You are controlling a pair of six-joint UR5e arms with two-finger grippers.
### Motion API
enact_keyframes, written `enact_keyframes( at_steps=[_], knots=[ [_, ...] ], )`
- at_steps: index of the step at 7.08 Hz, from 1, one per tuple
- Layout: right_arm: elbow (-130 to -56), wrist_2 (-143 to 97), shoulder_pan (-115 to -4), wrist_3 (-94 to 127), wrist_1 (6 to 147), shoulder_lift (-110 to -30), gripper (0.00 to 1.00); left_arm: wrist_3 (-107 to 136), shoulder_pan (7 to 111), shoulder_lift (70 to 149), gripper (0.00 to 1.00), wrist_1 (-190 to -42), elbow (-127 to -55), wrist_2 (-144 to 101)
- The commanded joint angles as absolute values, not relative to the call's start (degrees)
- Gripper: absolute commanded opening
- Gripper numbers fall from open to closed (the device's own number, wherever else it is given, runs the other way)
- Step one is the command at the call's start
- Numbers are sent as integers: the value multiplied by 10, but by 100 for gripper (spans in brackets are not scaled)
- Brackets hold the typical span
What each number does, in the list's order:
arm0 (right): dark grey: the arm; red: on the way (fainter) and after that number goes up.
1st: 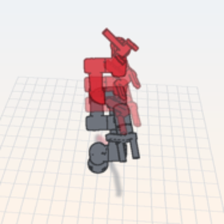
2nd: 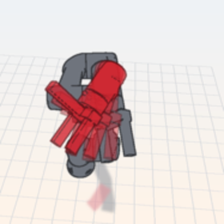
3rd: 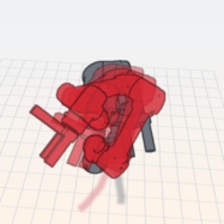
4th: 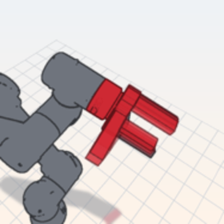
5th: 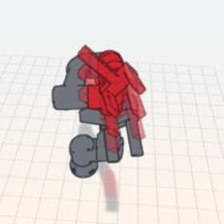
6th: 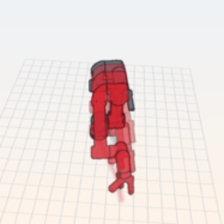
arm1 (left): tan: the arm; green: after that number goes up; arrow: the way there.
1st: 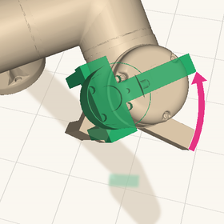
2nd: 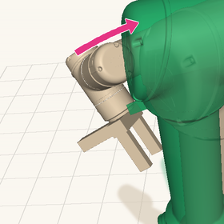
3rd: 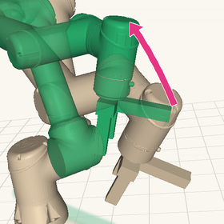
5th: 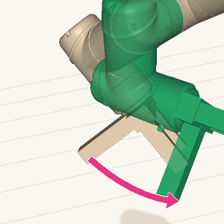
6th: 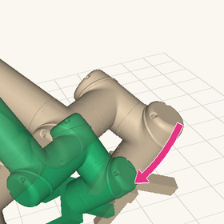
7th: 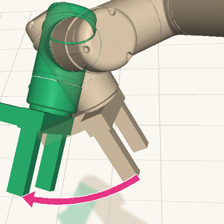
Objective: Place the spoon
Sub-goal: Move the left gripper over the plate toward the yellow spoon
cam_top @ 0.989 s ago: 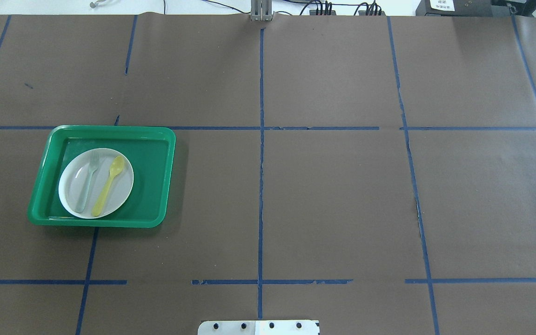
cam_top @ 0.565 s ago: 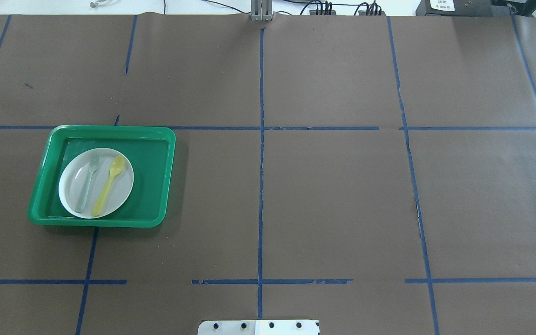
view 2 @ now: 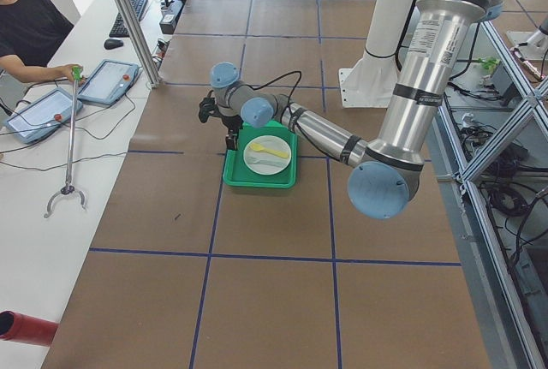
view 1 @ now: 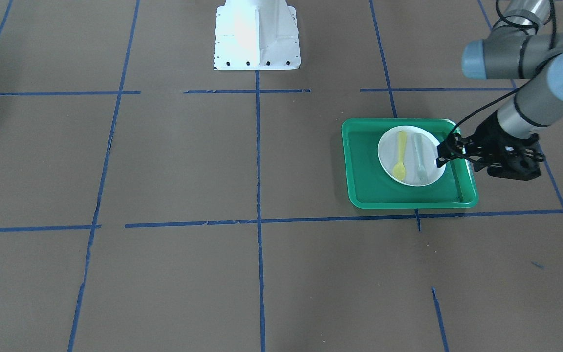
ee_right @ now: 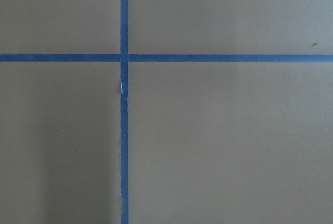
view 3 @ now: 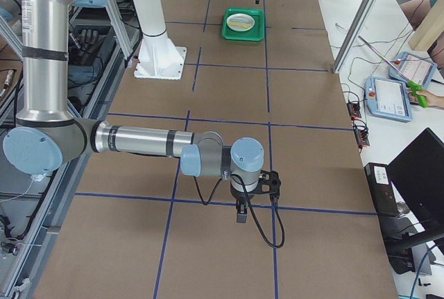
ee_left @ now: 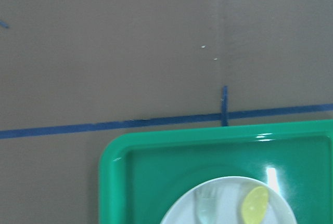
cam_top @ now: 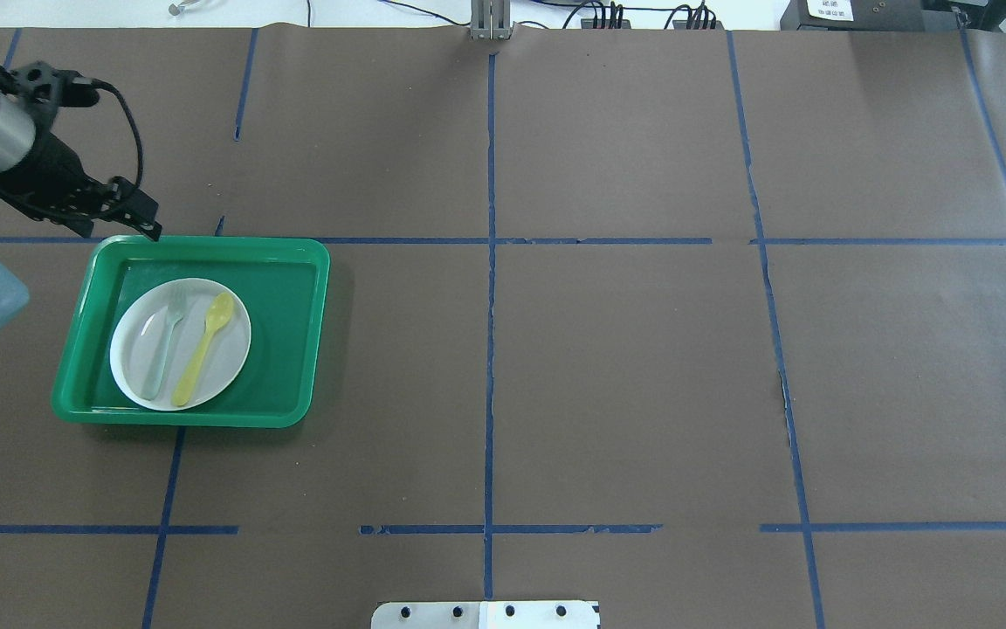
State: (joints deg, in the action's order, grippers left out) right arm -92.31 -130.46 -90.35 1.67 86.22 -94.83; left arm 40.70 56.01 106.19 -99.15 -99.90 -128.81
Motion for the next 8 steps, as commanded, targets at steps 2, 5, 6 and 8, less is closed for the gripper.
enact_keyframes(
  at_steps=[2, 5, 6, 8],
  knots=[
    [-923, -1305, -904, 17, 862, -948, 100, 465, 469, 1065, 88, -1002, -1001, -1236],
    [-923, -1305, -904, 17, 862, -949, 100, 458, 445, 1056, 85, -1003, -984, -1234],
    [-923, -1305, -904, 17, 862, -948, 100, 433, 444, 1056, 83, -1002, -982, -1235],
    [-924, -1305, -904, 17, 862, -949, 100, 430, 436, 1057, 80, -1004, -964, -1236]
  ],
)
